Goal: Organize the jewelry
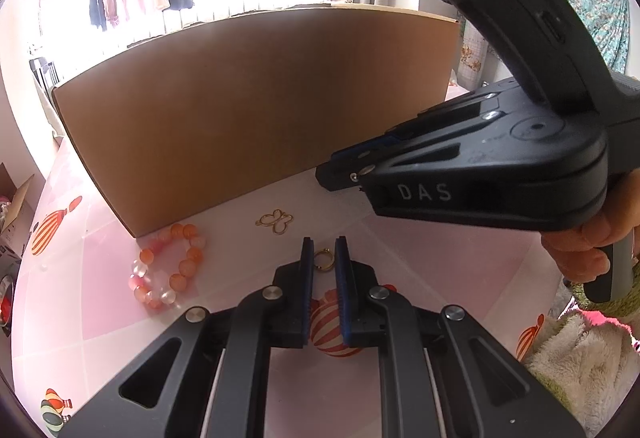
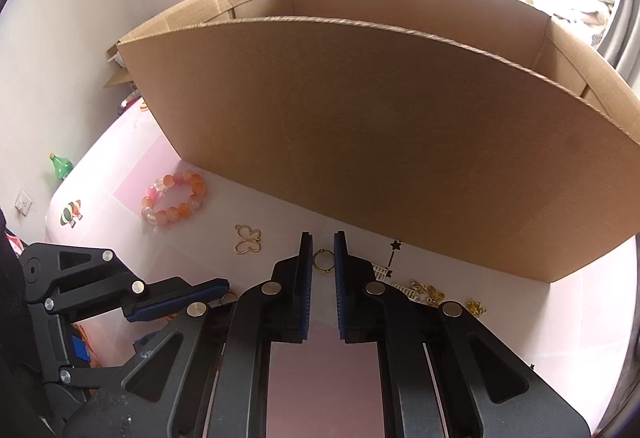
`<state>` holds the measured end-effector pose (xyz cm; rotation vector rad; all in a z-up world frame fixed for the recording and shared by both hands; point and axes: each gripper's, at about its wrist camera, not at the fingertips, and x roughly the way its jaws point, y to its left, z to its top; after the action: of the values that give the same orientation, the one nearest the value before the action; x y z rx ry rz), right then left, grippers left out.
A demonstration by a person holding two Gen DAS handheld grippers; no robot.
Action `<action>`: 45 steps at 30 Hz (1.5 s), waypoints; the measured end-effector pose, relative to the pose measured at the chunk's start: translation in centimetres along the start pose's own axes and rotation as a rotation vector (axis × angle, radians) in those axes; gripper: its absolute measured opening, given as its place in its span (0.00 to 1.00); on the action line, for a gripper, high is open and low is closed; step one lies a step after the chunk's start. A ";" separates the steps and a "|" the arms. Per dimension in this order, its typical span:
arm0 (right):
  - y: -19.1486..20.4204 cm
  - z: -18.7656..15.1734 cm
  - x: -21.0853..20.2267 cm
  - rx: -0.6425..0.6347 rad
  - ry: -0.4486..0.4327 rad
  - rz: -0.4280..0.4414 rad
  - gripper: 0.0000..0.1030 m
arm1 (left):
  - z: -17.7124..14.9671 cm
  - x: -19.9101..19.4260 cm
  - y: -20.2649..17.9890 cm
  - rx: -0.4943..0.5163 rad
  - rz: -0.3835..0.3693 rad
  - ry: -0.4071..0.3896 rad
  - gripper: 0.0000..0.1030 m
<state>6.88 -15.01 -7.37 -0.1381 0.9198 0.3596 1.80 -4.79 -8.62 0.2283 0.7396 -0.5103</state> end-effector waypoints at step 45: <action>-3.5 -0.6 -2.2 0.143 -0.069 0.073 0.08 | 1.7 -0.6 -1.0 0.030 0.008 0.084 0.09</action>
<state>6.49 -19.01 -6.07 0.0396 0.8809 0.3628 1.90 -6.05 -6.95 0.2824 0.8126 -0.5066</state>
